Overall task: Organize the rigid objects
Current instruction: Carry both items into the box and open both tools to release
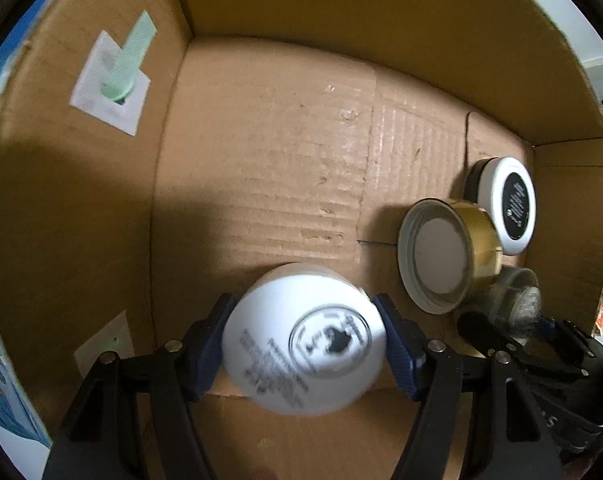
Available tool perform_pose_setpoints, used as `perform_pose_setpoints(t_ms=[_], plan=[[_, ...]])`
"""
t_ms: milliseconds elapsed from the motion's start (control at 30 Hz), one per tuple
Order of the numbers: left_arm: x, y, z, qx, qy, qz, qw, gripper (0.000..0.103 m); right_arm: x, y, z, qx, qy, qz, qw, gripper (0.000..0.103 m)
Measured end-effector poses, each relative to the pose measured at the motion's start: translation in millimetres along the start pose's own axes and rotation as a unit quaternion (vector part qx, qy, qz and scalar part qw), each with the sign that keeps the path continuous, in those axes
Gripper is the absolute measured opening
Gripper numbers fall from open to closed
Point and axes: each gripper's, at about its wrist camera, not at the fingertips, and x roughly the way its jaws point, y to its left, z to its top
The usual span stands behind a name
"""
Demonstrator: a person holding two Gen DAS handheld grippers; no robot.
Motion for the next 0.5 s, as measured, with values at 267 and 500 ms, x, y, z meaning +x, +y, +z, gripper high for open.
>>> perform_pose_setpoints(t_ms=[267, 500], plan=[[-48.8, -8.5, -20.2, 0.011, -0.048, -0.006, 0.9988, 0.069, -43.5, 15.8, -20.4, -0.007, -0.051, -0.002, 0.999, 0.098], [-105.1, -10.4, -48.3, 0.021, -0.114, -0.012, 0.9932, 0.092, -86.3, 20.1, -58.9, -0.016, -0.108, -0.014, 0.994, 0.103]])
